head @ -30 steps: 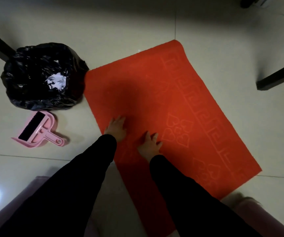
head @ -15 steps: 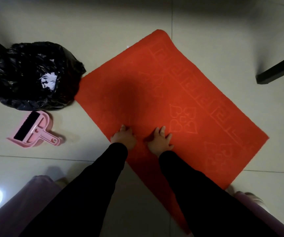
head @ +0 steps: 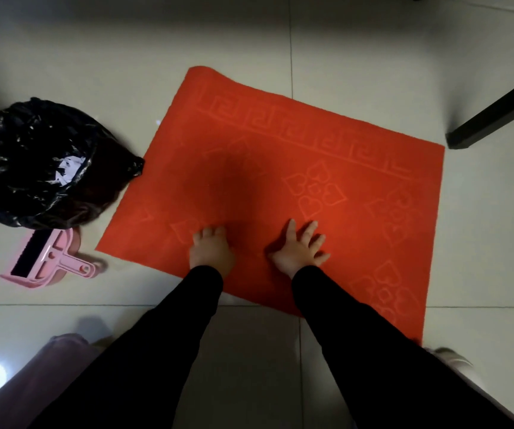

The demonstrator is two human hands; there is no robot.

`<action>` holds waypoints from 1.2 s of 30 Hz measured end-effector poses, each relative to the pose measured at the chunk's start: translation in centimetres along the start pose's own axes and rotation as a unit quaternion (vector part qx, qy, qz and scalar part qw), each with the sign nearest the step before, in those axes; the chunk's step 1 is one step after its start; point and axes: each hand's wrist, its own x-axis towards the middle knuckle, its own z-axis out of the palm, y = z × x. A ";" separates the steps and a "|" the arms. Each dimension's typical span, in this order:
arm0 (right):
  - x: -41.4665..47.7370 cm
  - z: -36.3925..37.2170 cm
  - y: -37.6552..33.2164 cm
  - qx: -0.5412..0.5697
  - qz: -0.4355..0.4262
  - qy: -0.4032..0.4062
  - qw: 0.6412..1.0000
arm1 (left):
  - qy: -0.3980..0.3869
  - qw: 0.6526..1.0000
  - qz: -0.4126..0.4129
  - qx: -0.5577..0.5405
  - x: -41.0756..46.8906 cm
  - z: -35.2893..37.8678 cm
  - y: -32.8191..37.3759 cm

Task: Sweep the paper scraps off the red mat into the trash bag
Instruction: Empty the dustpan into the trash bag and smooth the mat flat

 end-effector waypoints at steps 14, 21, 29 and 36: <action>1.3 -0.1 0.5 0.044 -0.030 -0.049 0.997 | -0.119 0.987 -0.106 -0.009 0.3 0.4 0.3; 2.0 -0.4 -0.3 0.038 -0.056 -0.066 0.995 | -0.116 0.984 -0.133 -0.023 0.4 0.7 -0.1; 1.8 0.1 -0.8 0.035 -0.058 -0.062 0.996 | -0.115 0.984 -0.129 -0.040 0.7 0.6 -0.9; 1.9 0.2 -1.0 0.026 -0.055 -0.057 0.997 | -0.116 0.985 -0.113 -0.057 1.2 1.0 -2.0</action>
